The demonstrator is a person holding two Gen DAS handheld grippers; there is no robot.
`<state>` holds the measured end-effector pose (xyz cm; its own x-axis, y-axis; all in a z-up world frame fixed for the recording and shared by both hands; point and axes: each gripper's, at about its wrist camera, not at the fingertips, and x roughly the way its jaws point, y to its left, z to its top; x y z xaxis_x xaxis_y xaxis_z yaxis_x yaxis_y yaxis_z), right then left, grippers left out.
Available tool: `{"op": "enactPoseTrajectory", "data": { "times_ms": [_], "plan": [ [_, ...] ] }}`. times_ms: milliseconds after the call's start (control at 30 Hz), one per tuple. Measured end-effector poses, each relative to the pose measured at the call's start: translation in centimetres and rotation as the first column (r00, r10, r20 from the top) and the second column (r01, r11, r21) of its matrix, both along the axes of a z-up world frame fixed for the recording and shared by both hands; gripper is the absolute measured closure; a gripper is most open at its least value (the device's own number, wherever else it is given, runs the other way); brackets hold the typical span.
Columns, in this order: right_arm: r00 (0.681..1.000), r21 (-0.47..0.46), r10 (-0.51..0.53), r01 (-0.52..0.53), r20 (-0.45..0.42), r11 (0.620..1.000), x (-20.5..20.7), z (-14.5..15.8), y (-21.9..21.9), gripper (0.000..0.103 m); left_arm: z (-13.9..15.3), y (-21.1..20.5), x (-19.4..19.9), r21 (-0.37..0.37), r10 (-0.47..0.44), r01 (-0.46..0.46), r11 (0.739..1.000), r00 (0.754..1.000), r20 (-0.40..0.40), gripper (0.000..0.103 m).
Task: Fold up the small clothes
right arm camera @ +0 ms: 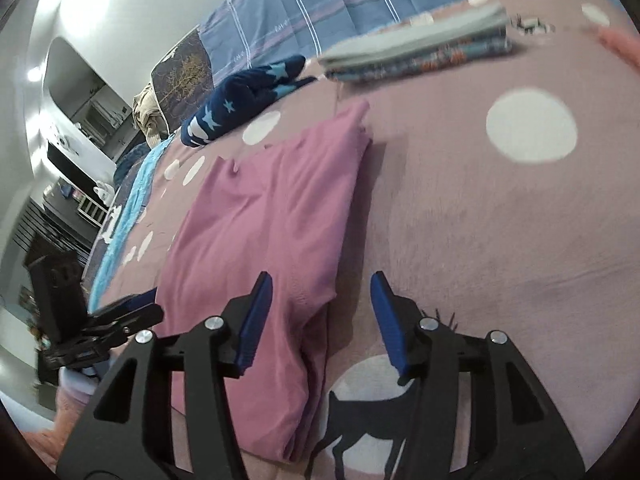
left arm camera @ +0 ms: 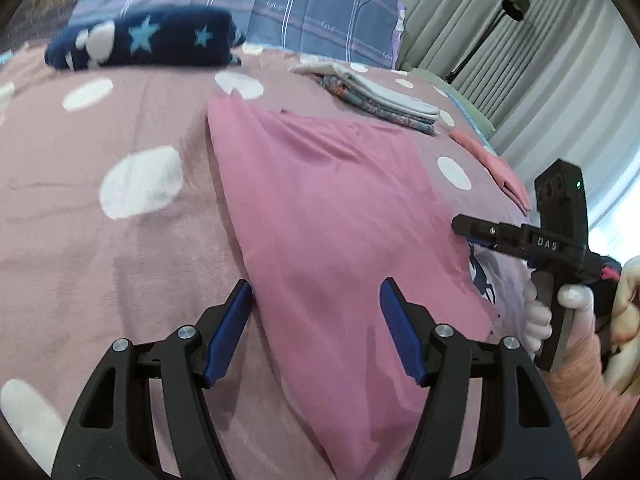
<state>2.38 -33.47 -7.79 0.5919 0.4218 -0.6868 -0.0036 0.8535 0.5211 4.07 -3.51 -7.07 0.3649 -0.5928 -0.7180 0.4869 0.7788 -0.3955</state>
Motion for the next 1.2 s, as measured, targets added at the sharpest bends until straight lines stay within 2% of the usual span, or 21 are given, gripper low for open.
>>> {"op": "enactPoseTrajectory", "data": {
  "times_ms": [133, 367, 600, 833, 967, 1200],
  "plan": [
    [1.000, 0.028, 0.008, -0.008, -0.020, 1.000, 1.2, -0.7, -0.2, 0.050, -0.3, -0.5, 1.1, 0.006, -0.013, 0.013, 1.000, 1.000, 0.001, 0.036],
    [0.999, -0.048, 0.045, -0.046, -0.010, 0.998, 2.8, -0.3, 1.6, 0.046, -1.0, -1.1, 3.7, -0.029, -0.035, 0.034, 0.999, 0.999, -0.029, 0.036],
    [0.998, -0.052, 0.064, -0.064, -0.007, 0.997, 3.6, -0.5, 2.0, 0.046, -1.3, -1.9, 5.8, -0.051, -0.062, 0.060, 0.997, 0.997, -0.039, 0.036],
    [0.996, -0.069, 0.087, -0.087, 0.000, 0.994, 4.2, -0.6, 2.4, 0.045, -1.5, -2.5, 6.7, -0.042, -0.082, 0.081, 0.996, 0.996, -0.036, 0.034],
    [0.995, -0.055, 0.096, -0.095, 0.004, 0.994, 4.6, -0.9, 2.3, 0.045, -1.6, -3.0, 7.2, -0.041, -0.091, 0.090, 0.995, 0.996, -0.023, 0.031],
    [0.994, -0.016, 0.111, -0.111, 0.022, 0.994, 5.1, -1.4, 1.9, 0.045, -1.7, -3.5, 8.5, -0.067, -0.107, 0.105, 0.992, 0.994, -0.026, 0.030]
  ]
}}
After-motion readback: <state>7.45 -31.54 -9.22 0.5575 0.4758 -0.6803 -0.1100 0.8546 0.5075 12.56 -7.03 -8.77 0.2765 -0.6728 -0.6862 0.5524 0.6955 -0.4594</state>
